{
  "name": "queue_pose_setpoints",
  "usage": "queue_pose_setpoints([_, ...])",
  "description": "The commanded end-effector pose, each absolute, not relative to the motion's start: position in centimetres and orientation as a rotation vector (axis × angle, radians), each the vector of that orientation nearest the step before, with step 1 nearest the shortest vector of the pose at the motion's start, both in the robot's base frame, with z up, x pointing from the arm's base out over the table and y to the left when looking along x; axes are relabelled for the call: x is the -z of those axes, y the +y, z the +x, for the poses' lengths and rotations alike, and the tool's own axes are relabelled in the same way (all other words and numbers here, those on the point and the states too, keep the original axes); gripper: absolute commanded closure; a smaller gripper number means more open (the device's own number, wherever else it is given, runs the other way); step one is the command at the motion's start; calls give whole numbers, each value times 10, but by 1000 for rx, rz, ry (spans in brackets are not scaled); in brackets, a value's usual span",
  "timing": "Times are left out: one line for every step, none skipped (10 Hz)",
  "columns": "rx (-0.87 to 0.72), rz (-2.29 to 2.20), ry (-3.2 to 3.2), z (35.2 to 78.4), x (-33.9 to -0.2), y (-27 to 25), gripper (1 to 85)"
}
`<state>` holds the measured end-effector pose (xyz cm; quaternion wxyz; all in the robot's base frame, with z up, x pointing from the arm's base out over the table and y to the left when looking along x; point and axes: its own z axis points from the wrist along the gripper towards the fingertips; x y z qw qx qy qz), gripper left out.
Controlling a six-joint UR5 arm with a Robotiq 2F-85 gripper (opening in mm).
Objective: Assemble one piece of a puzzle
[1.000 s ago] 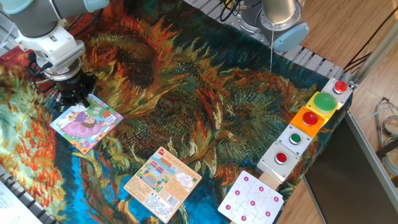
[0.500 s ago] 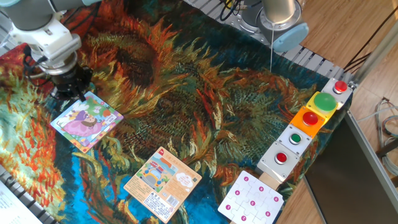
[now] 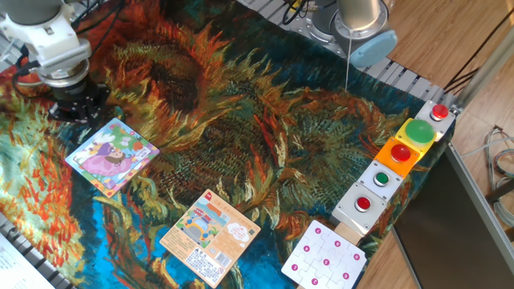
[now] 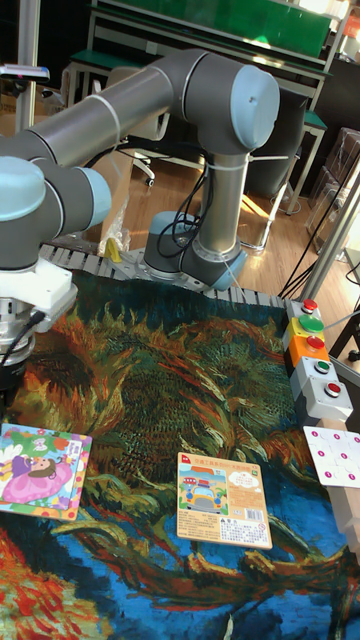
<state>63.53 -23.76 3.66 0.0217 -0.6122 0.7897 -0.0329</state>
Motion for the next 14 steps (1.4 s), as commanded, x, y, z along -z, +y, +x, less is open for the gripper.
queue_pose_setpoints([110, -1782, 2505, 640, -39, -240, 843])
queue_pose_setpoints([84, -1769, 2508, 639, -39, -235, 843])
queue_pose_setpoints([66, -1750, 2512, 639, -40, -225, 843])
queue_pose_setpoints([54, -1734, 2519, 640, -42, -195, 843])
queue_pose_setpoints([49, -1700, 2535, 640, -44, -168, 843])
queue_pose_setpoints([58, -1674, 2555, 643, -46, -147, 843])
queue_pose_setpoints([72, -1659, 2573, 645, -50, -139, 843])
queue_pose_setpoints([101, -1684, 2567, 646, -50, -144, 843])
queue_pose_setpoints([113, -1735, 2543, 645, -50, -146, 843])
queue_pose_setpoints([166, -1798, 2505, 649, -51, -154, 843])
queue_pose_setpoints([170, -1814, 2486, 650, -51, -153, 843])
queue_pose_setpoints([186, -1749, 2461, 657, -47, -144, 843])
queue_pose_setpoints([131, -1696, 2489, 649, -43, -112, 843])
queue_pose_setpoints([115, -1647, 2524, 646, -45, -76, 843])
